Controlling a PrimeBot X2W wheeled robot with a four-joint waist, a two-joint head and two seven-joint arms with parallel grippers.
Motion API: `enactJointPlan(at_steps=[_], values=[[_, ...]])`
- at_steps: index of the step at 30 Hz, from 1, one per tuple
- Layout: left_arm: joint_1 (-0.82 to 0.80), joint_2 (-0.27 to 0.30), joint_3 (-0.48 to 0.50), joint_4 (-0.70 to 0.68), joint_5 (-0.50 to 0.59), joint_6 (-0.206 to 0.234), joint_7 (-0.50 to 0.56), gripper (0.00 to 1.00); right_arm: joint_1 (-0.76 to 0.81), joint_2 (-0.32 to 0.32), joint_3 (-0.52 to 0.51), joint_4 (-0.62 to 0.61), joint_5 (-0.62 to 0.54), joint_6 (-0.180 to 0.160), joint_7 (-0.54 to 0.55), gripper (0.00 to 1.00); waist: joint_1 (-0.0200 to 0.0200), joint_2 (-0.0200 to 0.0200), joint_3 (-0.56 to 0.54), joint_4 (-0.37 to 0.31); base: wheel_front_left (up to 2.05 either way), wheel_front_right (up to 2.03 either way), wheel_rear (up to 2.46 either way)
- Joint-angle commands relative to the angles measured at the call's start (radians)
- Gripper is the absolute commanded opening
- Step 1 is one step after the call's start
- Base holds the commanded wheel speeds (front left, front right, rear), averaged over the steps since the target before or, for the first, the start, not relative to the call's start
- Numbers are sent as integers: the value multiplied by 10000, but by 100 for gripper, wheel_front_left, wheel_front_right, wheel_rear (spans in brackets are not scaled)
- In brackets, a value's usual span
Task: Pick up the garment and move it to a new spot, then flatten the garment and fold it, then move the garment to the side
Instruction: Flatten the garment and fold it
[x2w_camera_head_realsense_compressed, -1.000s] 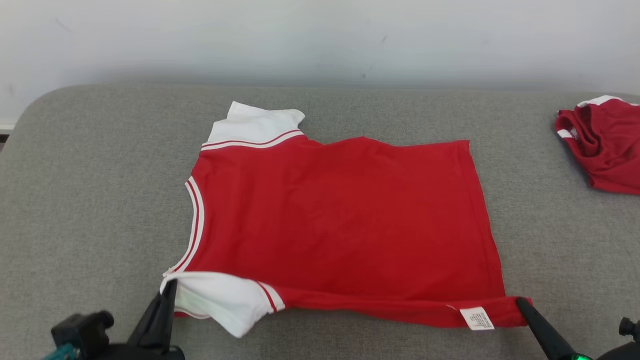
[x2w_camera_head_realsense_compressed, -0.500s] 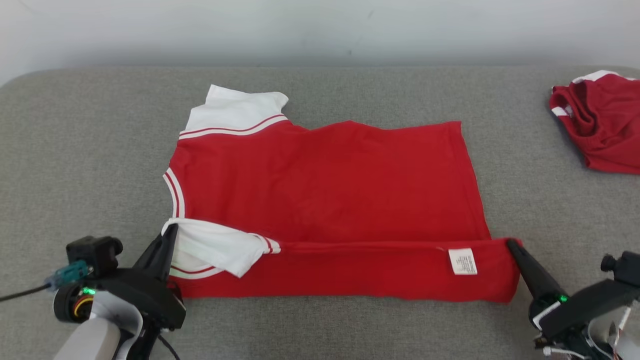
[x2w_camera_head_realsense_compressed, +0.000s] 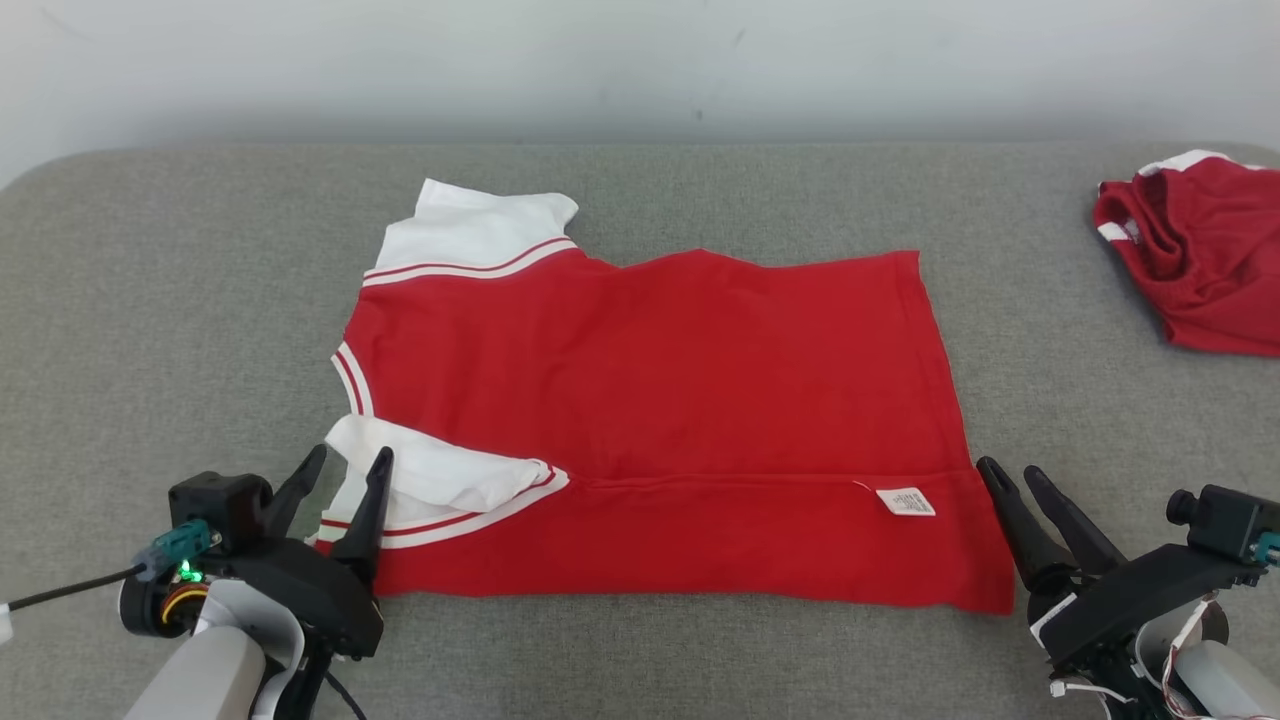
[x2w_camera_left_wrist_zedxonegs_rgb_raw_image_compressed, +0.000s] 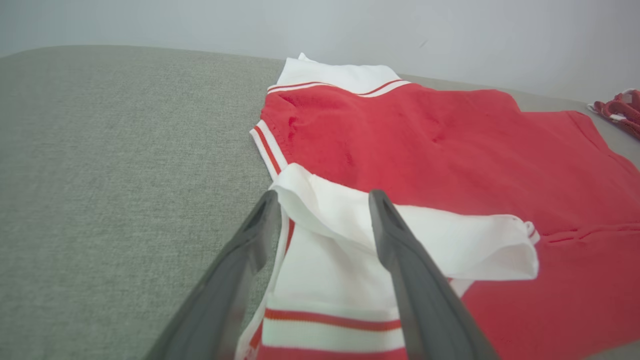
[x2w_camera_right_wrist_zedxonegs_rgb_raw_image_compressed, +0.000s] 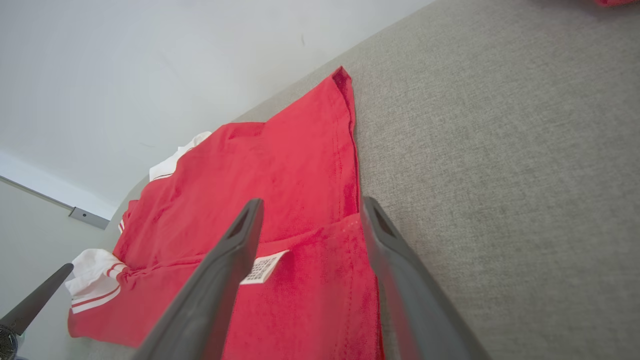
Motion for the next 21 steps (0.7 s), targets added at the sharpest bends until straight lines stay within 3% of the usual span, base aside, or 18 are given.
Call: enactJointPlan(at_steps=[1, 13, 21], values=[[117, -3, -10, 12, 109, 38, -105, 100, 81, -2, -26, 4, -151, 20, -101, 100, -1, -1, -110, 52, 0, 0, 0], [1514, 6, 228, -717, -3, 406, -722, 100, 1790, 35, -599, -389, -1177, 20, -439, 100, -1, -1, -384, 322, 0, 0, 0], [2280, -53, 248, -916, 170, 637, -837, 100, 2595, 627, -1181, -708, -1786, 20, -118, 100, -1, -1, -306, 299, 0, 0, 0]])
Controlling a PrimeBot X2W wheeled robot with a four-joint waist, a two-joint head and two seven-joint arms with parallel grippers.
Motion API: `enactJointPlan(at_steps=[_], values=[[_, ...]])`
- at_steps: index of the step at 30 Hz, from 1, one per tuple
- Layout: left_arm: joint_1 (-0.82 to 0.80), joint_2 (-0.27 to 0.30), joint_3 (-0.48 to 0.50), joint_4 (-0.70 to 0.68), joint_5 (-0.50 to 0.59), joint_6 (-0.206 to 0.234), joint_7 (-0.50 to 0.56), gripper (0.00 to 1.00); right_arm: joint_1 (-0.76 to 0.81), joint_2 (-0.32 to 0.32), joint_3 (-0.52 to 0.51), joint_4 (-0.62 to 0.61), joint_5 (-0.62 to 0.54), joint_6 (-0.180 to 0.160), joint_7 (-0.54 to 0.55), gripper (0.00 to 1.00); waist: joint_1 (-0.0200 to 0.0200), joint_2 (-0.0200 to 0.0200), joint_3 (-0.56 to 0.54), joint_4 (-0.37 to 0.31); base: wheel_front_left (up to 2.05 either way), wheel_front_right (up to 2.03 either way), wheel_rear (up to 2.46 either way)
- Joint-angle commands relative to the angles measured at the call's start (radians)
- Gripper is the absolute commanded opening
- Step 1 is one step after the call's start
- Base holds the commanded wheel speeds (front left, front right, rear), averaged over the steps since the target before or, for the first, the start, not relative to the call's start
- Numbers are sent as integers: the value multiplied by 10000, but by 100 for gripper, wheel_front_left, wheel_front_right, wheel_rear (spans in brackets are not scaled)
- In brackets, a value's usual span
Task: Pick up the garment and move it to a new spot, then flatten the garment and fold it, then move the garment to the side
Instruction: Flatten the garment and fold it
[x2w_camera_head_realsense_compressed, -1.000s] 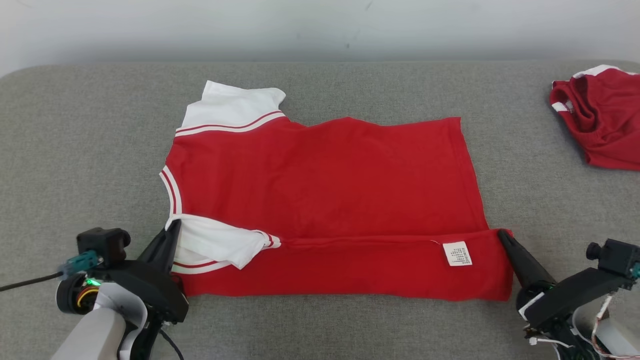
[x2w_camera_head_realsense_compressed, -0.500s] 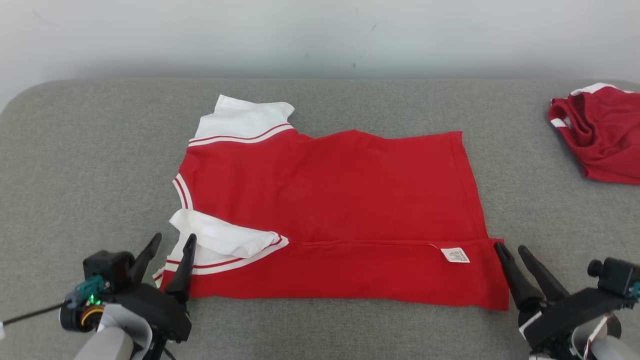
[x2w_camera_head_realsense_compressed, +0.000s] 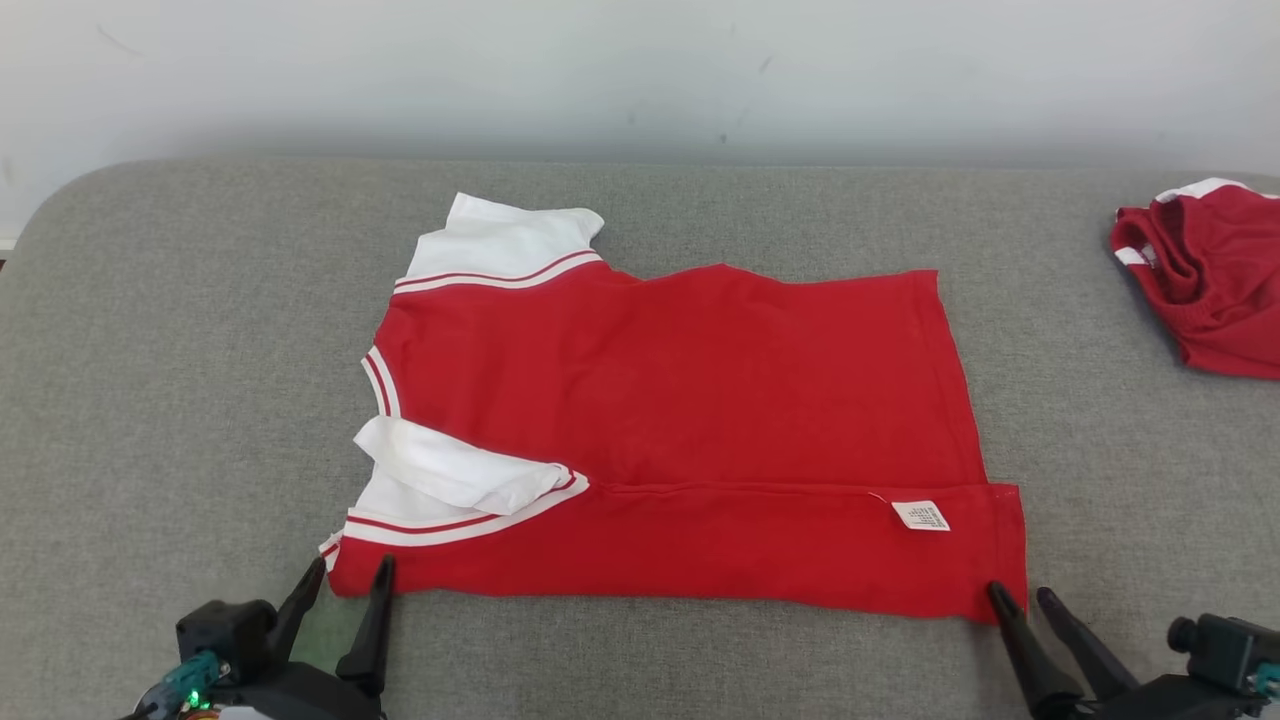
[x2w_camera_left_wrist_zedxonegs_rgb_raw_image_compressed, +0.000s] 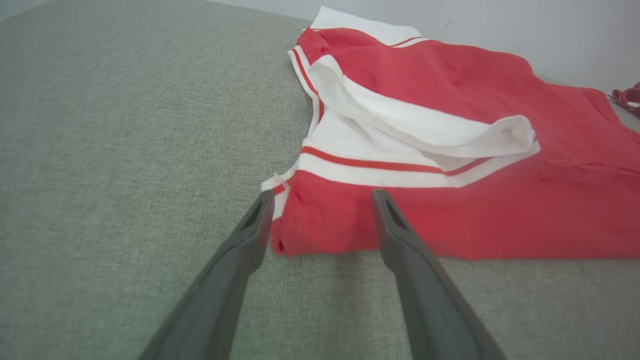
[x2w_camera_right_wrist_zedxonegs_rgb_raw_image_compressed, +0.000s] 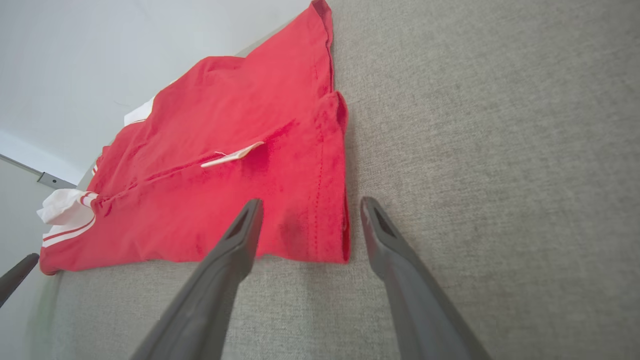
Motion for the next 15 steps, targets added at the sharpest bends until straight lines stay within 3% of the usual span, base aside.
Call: enactJointPlan(at_steps=[1, 9, 10, 11, 12, 13, 14, 15], values=[[158, -21, 11, 15, 110, 56, -47, 100, 82, 191, -58, -54, -149, 20, 92, 100, 1, -1, 24, -16, 0, 0, 0], [-116, -163, 69, 550, 54, -9, -85, 100, -231, 686, -256, 194, -938, 20, 591, 100, 1, -1, 105, -18, 0, 0, 0], [-132, -195, 73, 642, 27, -42, -89, 100, -269, 726, -287, 255, -1031, 20, 627, 76, 1, -1, 110, -21, 0, 0, 0], [-171, -236, 67, 739, 7, -74, -94, 95, -301, 796, -283, 302, -1085, 20, 690, 38, 1, -1, 110, -23, 0, 0, 0], [-230, -275, 57, 829, -3, -88, -98, 91, -350, 886, -266, 365, -1147, 20, 749, 31, 1, -1, 106, -27, 0, 0, 0], [-298, -332, 49, 921, -43, -167, -102, 43, -403, 951, -260, 428, -1185, 20, 791, 0, 1, -1, 99, -28, 0, 0, 0], [-353, -410, 57, 1020, -81, -205, -105, 30, -454, 985, -268, 490, -1220, 20, 835, 0, 1, -1, 81, -22, 0, 0, 0], [-380, -457, 65, 1119, -101, -268, -101, 5, -496, 1025, -312, 539, -1240, 20, 828, 0, 1, -1, 59, -22, 0, 0, 0]])
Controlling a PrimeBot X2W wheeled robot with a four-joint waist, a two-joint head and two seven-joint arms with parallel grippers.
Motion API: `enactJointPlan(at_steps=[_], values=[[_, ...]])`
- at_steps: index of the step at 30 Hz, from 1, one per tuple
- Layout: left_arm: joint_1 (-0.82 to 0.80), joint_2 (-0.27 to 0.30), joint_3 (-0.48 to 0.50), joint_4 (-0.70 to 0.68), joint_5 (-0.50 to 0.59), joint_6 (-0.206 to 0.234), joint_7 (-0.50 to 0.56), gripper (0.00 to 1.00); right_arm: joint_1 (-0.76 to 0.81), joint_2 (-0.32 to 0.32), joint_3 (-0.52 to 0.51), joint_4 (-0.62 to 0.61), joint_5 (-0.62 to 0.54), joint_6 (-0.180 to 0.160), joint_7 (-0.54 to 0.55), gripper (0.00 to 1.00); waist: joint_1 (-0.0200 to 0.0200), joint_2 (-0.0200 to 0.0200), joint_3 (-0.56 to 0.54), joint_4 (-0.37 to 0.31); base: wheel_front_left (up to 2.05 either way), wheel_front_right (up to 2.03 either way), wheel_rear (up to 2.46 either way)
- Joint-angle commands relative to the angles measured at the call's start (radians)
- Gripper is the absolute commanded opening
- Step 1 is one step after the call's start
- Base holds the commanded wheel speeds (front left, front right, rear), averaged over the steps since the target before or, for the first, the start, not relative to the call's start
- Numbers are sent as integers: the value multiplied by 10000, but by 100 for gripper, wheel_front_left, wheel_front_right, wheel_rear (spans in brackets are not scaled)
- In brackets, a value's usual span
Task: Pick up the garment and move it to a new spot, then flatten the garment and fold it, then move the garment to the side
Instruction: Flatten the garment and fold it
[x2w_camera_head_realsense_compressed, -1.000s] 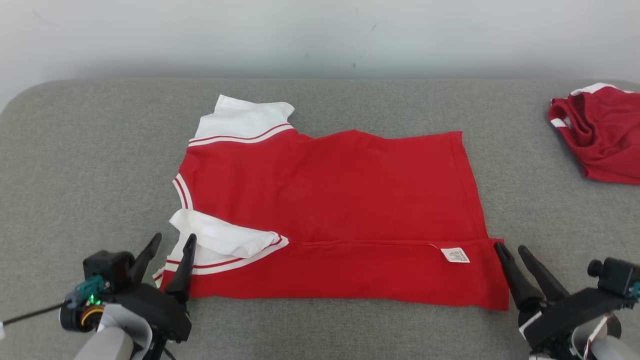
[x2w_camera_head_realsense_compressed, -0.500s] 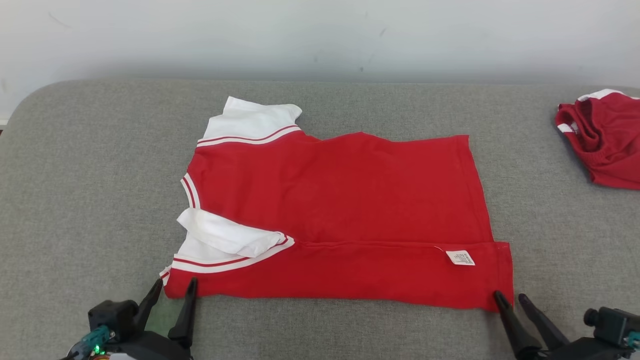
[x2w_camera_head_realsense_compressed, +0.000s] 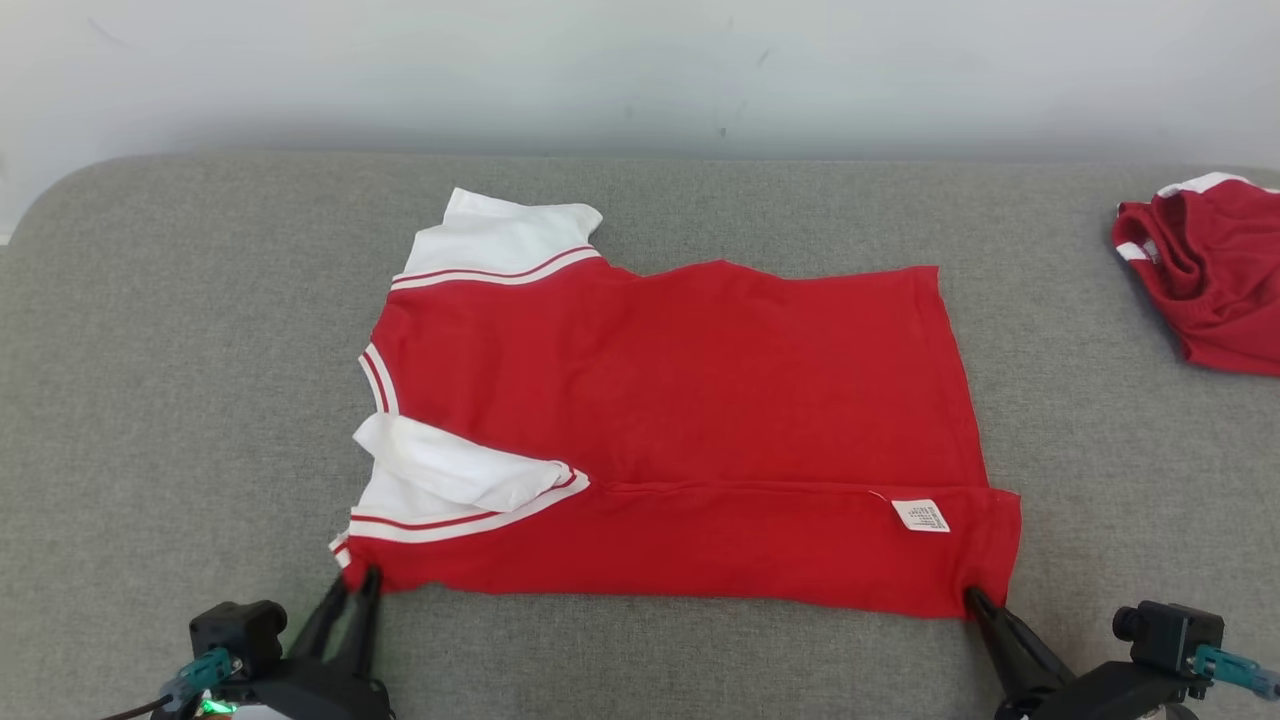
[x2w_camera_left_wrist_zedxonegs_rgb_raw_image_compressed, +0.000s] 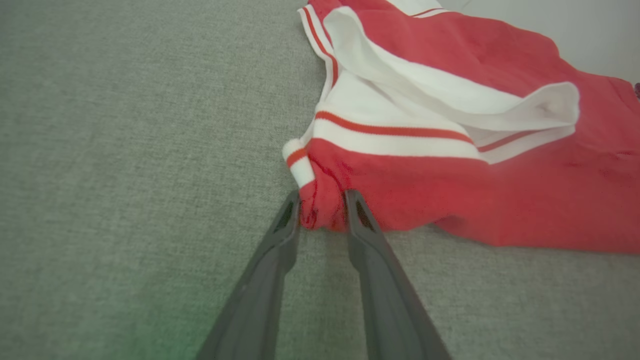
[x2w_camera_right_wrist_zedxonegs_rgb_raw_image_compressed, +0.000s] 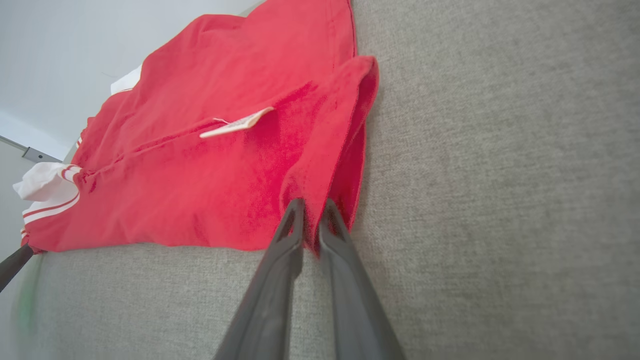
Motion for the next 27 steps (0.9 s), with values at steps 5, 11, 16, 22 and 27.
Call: enactJointPlan(at_steps=[5, 11, 16, 22, 27], values=[[-112, -219, -44, 305, 101, -202, -80, 0, -76, 73, -172, 150, -23, 20, 8, 0, 0, -1, -266, 3, 0, 0, 0], [408, -223, 76, 207, 142, -221, -84, 0, 197, -200, -403, 175, -11, 20, 34, 0, 0, -1, -642, -75, 0, 0, 0], [1293, -343, 252, -514, 157, -64, -76, 0, 718, -456, -719, 34, -3, 21, 225, 0, 0, -1, -936, -117, 0, 0, 0], [2308, -187, 241, -1420, 77, 293, 26, 0, 1604, -409, -1153, -449, 37, 21, 662, 0, 0, -1, -1088, -43, 0, 0, 0], [2871, -37, 231, -2266, -9, 581, 289, 0, 2257, -298, -1683, -995, -72, 21, 1068, 0, 0, -1, -1066, -14, 0, 0, 0]])
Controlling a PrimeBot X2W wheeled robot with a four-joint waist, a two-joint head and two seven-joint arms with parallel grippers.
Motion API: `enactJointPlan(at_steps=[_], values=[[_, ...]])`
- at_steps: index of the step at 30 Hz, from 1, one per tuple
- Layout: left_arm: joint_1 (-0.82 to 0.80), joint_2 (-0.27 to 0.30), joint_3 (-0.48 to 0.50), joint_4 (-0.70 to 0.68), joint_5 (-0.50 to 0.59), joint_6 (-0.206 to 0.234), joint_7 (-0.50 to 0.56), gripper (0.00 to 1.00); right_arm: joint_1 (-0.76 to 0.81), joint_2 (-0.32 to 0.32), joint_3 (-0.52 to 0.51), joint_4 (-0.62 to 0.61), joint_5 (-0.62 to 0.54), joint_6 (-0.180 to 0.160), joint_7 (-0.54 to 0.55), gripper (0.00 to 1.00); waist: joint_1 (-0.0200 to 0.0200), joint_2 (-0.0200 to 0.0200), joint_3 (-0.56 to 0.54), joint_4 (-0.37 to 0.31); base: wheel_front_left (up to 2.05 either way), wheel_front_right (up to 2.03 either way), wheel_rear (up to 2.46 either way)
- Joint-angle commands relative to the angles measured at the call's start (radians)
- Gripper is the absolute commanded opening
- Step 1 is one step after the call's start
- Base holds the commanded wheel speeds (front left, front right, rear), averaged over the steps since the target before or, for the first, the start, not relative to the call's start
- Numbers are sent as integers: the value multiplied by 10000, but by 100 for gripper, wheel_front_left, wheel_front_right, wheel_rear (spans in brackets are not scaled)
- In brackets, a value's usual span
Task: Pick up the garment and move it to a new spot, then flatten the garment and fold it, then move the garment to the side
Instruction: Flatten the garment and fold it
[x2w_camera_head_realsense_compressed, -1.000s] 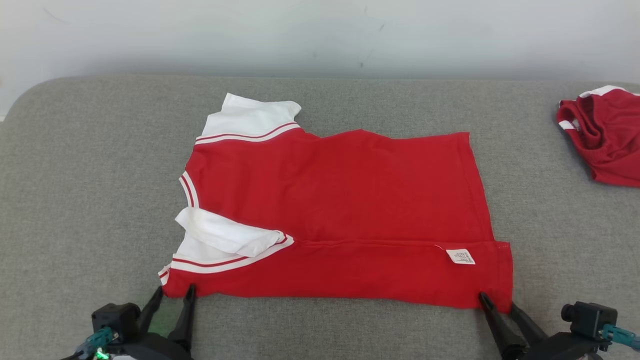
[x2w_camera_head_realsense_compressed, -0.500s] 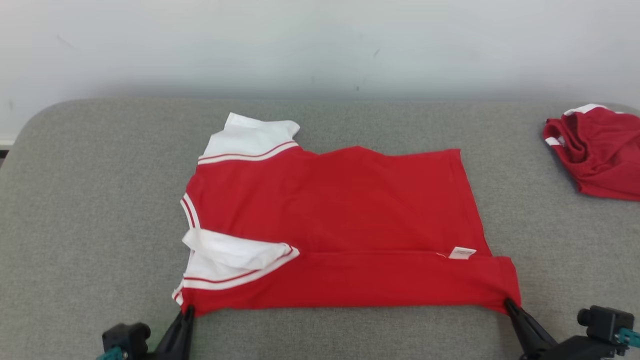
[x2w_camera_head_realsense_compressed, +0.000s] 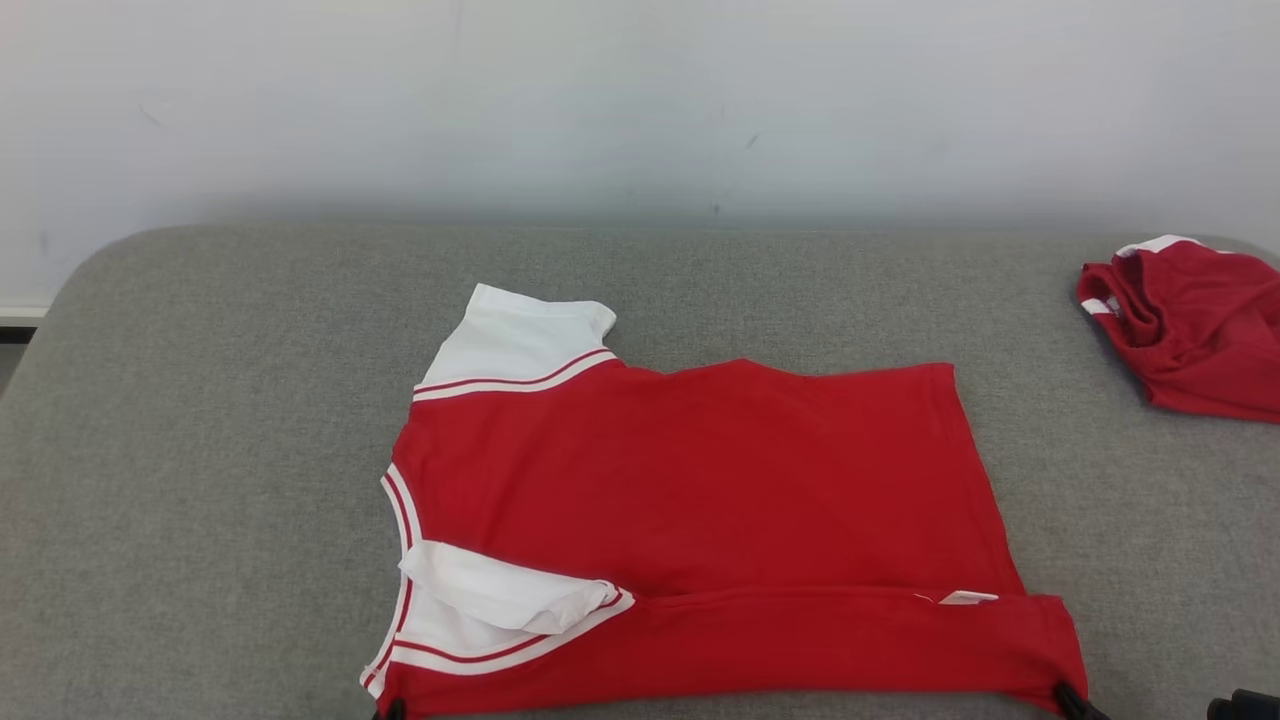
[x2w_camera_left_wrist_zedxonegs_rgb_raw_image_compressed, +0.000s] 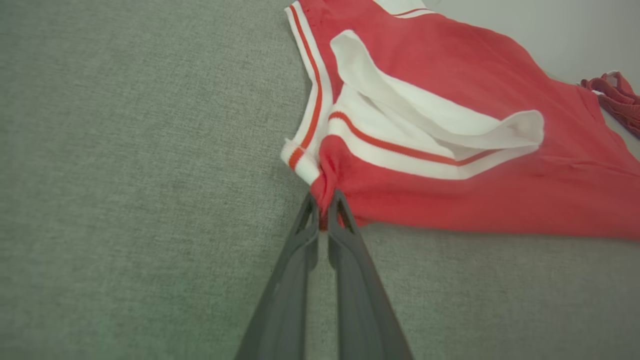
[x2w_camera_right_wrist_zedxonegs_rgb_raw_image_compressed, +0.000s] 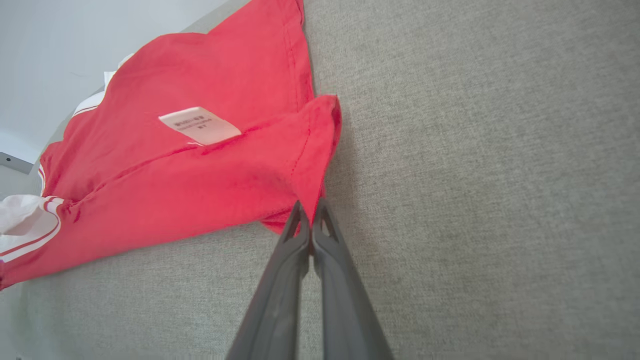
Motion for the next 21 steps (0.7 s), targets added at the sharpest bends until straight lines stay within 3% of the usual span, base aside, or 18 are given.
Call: enactJointPlan(at_steps=[1, 9, 10, 11, 12, 13, 21], values=[[143, 73, 0, -115, 5, 78, 57, 0, 150, 60, -113, -87, -54, 21, 74, 0, 1, 0, 14, 1, 0, 0, 0], [465, 192, 2, -621, -216, 300, 475, 0, 465, 598, -499, -648, -641, 21, 871, 0, 1, 0, 128, -31, 0, 0, 0], [449, 196, -14, -624, -222, 320, 496, 4, 439, 692, -552, -647, -745, 21, 947, 0, 1, 0, 130, -29, 0, 0, 0], [441, 195, -28, -614, -229, 330, 529, 31, 408, 756, -613, -651, -874, 21, 971, 19, 1, 0, 125, -26, 0, 0, 0], [423, 196, -22, -628, -208, 342, 503, 94, 357, 792, -671, -686, -996, 21, 985, 69, 1, 0, 121, -16, 0, 0, 0], [413, 184, 1, -643, -192, 369, 437, 100, 315, 858, -736, -697, -1073, 21, 991, 100, 1, 0, 100, -11, 0, 0, 0], [370, 224, 390, -1142, 305, 666, -218, 100, -85, 1237, -1241, -1079, -2017, 21, 430, 100, 1, 0, -48, -1, 0, 0, 0]])
